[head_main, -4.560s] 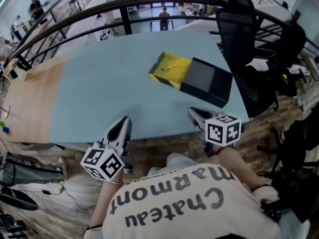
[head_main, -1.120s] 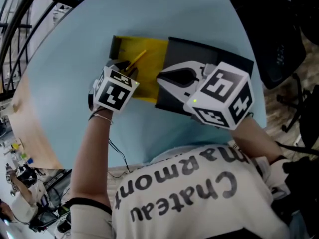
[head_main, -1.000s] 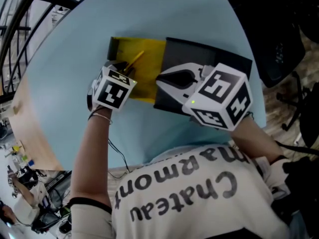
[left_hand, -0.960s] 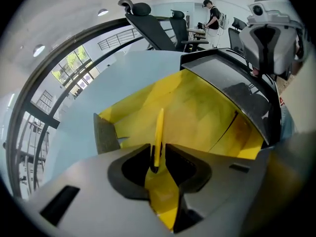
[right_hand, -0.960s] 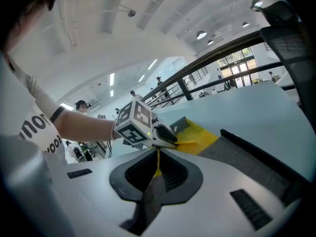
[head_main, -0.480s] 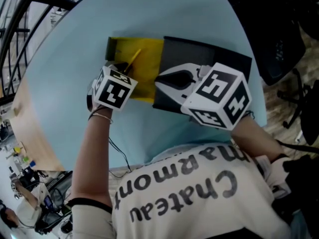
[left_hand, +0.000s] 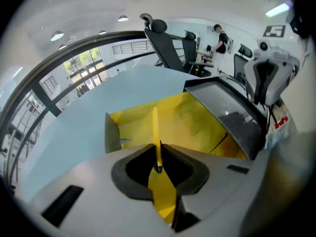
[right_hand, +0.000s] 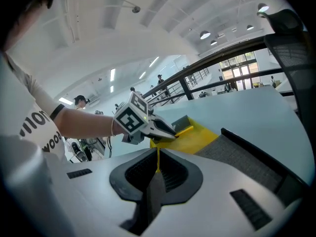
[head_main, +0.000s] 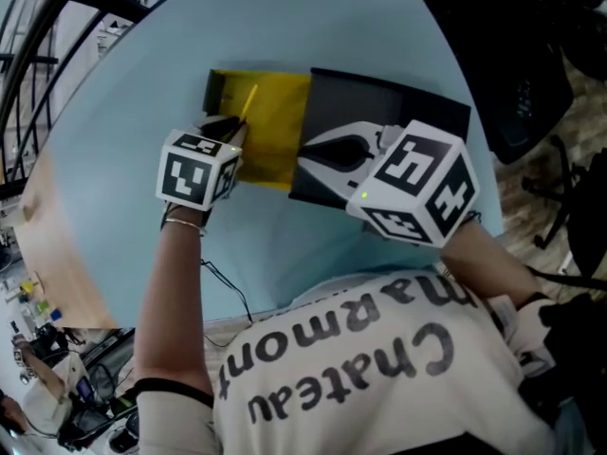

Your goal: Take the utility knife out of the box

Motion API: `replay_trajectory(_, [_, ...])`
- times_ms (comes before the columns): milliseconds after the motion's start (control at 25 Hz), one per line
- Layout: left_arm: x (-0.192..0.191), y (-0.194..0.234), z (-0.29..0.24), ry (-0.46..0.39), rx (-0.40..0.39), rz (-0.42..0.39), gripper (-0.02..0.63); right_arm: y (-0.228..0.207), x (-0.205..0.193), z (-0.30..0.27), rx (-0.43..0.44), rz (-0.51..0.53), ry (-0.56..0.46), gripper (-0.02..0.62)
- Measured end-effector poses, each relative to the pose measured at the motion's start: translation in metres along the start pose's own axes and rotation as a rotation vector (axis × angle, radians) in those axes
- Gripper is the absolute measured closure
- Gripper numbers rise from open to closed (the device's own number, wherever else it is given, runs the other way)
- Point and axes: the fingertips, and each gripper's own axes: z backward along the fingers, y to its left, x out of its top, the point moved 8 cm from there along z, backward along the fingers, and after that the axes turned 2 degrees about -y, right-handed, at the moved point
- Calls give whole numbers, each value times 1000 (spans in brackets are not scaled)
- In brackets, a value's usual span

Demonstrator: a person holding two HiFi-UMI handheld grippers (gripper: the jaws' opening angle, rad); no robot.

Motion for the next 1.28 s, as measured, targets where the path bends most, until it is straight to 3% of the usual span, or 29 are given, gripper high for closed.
replay_trajectory(320, [7, -25, 40, -273, -8, 92, 554, 19, -8, 8, -40, 41, 0, 557])
replay_trajectory(520, [-4, -45, 73, -471, -64, 232, 554, 27, -9, 10, -91, 66, -8, 557])
replay_trajectory(600, [-14, -58, 84, -502, -100, 265, 554, 34, -10, 9, -102, 58, -12, 558])
replay_trajectory(840, [-47, -93, 134, -605, -116, 245, 554, 77, -15, 10, -150, 107, -48, 557])
replay_trajectory(960, [-66, -112, 160, -661, -107, 243, 554, 102, -21, 17, -159, 103, -85, 557])
replay_trajectory(1120, [-93, -127, 195, -747, -100, 302, 554, 132, -27, 29, -180, 100, -132, 558])
replay_trajectory(1280, [-120, -143, 225, -774, -81, 297, 554, 163, -28, 38, -198, 89, -194, 558])
